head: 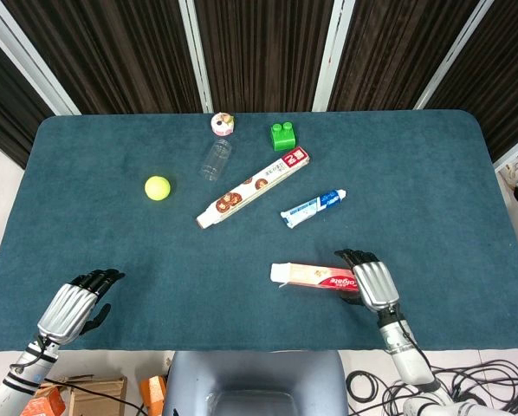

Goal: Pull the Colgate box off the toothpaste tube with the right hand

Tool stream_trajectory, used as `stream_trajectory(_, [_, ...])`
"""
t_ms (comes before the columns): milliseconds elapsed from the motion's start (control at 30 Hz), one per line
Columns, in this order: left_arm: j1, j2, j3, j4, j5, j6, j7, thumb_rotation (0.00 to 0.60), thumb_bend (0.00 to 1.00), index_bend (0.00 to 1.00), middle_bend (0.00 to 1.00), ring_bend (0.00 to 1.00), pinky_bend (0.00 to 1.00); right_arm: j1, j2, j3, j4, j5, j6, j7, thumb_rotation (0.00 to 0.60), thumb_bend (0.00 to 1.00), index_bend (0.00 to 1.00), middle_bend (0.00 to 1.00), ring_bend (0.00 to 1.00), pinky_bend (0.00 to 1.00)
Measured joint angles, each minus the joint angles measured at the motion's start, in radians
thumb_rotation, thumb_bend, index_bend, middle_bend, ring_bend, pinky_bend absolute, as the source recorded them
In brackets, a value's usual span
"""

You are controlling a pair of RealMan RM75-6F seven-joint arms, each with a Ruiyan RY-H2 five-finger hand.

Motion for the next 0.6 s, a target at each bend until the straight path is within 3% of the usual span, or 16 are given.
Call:
stream_trajectory(467, [-0.004, -0.003, 0.004, -0.003, 0.005, -0.013, 0.013, 0.6, 0.46, 0.22, 0.23, 0.24, 0.43, 0.004, -0.061, 0.013, 0.101, 0.013, -0.04, 0.006, 0.6, 0.12, 0.41, 0.34, 0.39, 0.47])
stream_trajectory(600, [-0.004, -0.003, 0.003, -0.003, 0.003, -0.015, 0.014, 0.6, 0.46, 0.22, 0.23, 0.24, 0.43, 0.002, -0.071, 0.016, 0.12, 0.008, -0.037, 0.017, 0.6, 0.2, 0.49, 0.4, 0.46, 0.54])
